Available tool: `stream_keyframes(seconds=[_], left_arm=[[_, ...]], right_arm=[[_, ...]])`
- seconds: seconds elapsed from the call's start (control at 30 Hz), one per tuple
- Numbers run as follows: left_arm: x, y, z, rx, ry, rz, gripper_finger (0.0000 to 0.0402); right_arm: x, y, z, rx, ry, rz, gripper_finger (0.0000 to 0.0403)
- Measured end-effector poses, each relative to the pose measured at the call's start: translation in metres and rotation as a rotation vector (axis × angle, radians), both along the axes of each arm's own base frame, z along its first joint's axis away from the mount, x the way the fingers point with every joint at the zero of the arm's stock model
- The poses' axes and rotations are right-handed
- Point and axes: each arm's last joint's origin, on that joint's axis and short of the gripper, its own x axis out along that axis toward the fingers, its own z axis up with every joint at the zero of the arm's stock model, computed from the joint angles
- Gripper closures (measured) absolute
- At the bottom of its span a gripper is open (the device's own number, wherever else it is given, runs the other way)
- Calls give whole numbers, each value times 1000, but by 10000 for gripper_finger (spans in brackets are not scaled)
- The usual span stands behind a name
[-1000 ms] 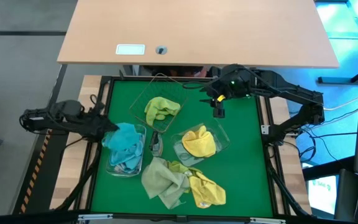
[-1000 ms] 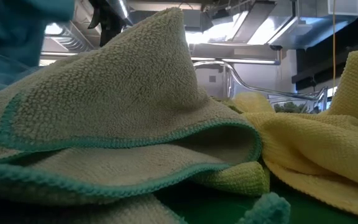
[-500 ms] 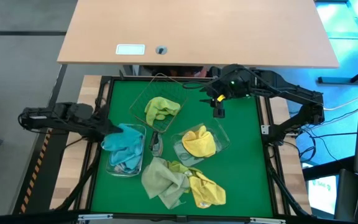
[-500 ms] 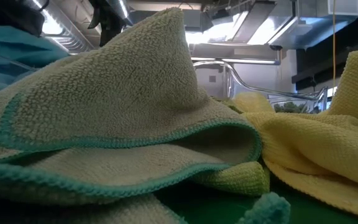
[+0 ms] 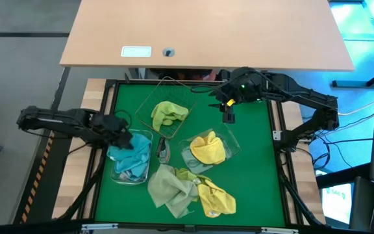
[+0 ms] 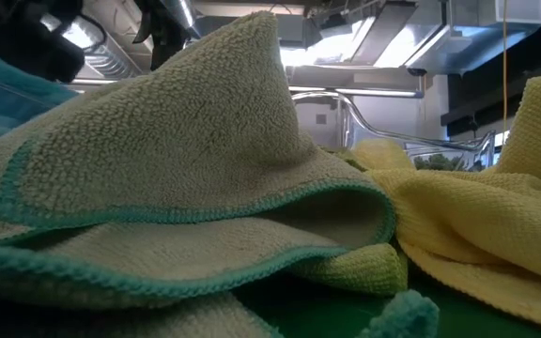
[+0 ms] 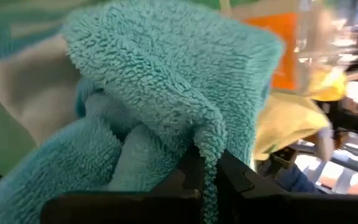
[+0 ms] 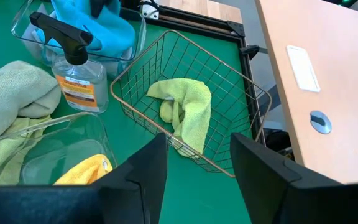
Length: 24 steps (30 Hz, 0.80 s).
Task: Sort microfiber towel by color & place in baskets
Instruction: Put the blue microfiber towel into the left transparent bin
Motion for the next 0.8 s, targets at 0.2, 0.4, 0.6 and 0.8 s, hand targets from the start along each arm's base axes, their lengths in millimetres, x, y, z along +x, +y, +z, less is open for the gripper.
stream_keyframes(seconds=[0.2,0.4,0.6,0.8], left_arm=[[26,-3,-8,-50,45,21,398],[42,-4,-20,-43,126,21,392],[49,-4,-29,-35,193,22,388],[55,-4,-35,0,229,31,387]], right_arm=[[0,0,0,0,0,0,230],[0,0,0,0,0,0,230],[0,0,0,0,0,0,230],[0,0,0,0,0,0,230]])
